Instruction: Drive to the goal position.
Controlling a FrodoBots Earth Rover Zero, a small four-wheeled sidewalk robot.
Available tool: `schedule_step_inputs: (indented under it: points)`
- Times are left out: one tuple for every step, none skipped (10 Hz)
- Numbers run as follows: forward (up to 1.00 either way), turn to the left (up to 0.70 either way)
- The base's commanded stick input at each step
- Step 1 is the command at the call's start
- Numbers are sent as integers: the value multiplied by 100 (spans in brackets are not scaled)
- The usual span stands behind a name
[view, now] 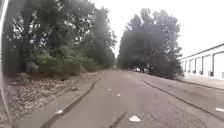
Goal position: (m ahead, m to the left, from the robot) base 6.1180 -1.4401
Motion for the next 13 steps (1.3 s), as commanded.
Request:
schedule_step_inputs:
  points:
    - [70, 0]
    - [70, 0]
    - [70, 0]
    - [70, 0]
    - [70, 0]
    - [70, 0]
    - [70, 0]
    - [70, 0]
    - [70, 0]
    - [70, 0]
    - [70, 0]
    - [70, 0]
    - [70, 0]
